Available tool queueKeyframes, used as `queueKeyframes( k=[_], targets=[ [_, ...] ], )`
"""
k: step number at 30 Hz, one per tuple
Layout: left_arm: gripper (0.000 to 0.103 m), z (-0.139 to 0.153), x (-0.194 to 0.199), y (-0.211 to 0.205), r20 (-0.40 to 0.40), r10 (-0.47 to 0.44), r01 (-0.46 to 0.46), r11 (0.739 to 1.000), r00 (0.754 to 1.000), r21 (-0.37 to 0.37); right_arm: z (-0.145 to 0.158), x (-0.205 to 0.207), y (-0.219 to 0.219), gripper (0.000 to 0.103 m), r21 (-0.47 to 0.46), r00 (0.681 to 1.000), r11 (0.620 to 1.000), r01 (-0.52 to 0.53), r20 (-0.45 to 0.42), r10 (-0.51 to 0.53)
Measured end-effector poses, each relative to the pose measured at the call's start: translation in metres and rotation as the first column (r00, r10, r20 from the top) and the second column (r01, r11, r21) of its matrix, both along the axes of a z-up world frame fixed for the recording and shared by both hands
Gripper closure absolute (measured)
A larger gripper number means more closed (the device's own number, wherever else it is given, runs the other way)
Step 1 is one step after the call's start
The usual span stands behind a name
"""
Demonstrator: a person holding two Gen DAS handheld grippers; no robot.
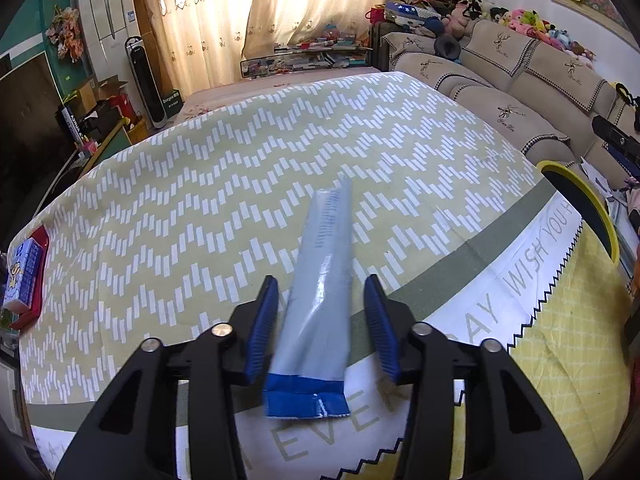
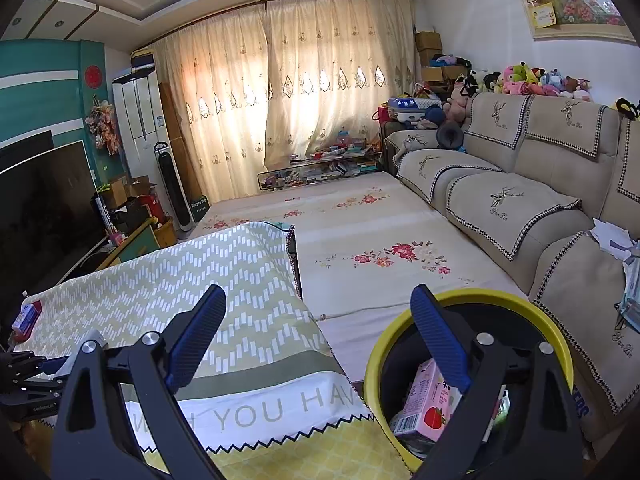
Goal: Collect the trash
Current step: 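Reach the left gripper to the grey-and-blue tube and grasp it, then carry the grey tube over the bin and open the left gripper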
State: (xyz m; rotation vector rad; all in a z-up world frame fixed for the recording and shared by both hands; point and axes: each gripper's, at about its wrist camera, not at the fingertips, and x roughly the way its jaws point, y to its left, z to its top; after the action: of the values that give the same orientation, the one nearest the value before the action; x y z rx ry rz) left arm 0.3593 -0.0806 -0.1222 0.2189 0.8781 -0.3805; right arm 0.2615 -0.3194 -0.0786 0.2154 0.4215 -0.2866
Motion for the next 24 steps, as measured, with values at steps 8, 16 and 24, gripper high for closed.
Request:
queueKeyframes(
  k=[8, 16, 24],
  targets=[
    [0.075, 0.002, -0.002, -0.003, 0.002, 0.009, -0.009, 1.0, 1.0, 0.002, -0.003, 0.002, -0.001, 0.014, -0.005, 1.0, 1.0, 0.003, -0.01, -0.003],
    [0.075, 0.036, -0.037, -0.019, 0.047, -0.02, 0.022, 0.999, 0.999, -0.036, -0.002, -0.003, -0.003, 0.014, -0.021, 1.0, 0.999, 0.027, 0.009, -0.027],
    [0.075, 0.082, -0.085, -0.067, 0.09, -0.108, 0.116, 0.99, 0.99, -0.085, 0.017, -0.035, -0.022, 0.014, -0.006, 1.0, 1.0, 0.023, -0.006, -0.023]
  ],
)
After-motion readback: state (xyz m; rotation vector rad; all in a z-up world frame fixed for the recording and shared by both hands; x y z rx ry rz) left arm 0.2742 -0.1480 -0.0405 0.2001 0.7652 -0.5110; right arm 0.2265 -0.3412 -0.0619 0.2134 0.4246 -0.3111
